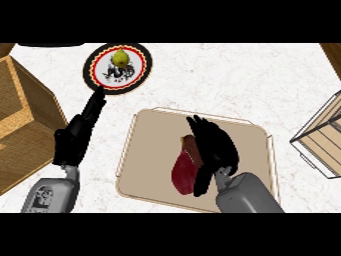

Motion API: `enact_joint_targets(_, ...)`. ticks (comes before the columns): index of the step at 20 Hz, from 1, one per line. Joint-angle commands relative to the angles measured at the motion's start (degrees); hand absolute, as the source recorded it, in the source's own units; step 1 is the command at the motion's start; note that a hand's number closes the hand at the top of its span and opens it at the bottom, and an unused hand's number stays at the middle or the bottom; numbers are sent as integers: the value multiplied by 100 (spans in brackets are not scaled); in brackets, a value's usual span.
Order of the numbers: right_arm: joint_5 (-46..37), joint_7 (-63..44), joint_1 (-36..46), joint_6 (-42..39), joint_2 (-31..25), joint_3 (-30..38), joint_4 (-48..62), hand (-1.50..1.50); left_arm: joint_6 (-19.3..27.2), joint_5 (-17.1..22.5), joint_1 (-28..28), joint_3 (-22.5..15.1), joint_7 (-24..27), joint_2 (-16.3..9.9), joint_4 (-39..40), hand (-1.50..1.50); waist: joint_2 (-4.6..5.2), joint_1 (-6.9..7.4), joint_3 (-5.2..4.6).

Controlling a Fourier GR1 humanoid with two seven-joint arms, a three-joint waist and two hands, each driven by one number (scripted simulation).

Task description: Pick the sweet potato from the tray and place it in the tiered shelf

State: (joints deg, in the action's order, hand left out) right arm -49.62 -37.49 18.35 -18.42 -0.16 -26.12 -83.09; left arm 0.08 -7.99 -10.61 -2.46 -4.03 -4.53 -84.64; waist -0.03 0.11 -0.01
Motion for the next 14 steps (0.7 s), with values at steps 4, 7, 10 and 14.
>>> enact_joint_targets(4,27,37,60,-113,15,23,235,-150,-134,-53,378,7,161,-40,-159,0,0,7,1)
enact_joint_targets(7,-108,348,-95,-146,-38,-90,364,150,35,-58,-361,199,230,100,554,0,5,-18,1)
enact_joint_targets(10,-258,791,-43,-78,-300,-136,566,150,-350,207,-33,322,111,-188,76,0,1,1,1)
enact_joint_targets(14,-609,916,128,47,-149,-41,627,150,-144,-90,239,170,411,-65,88,0,2,2,1)
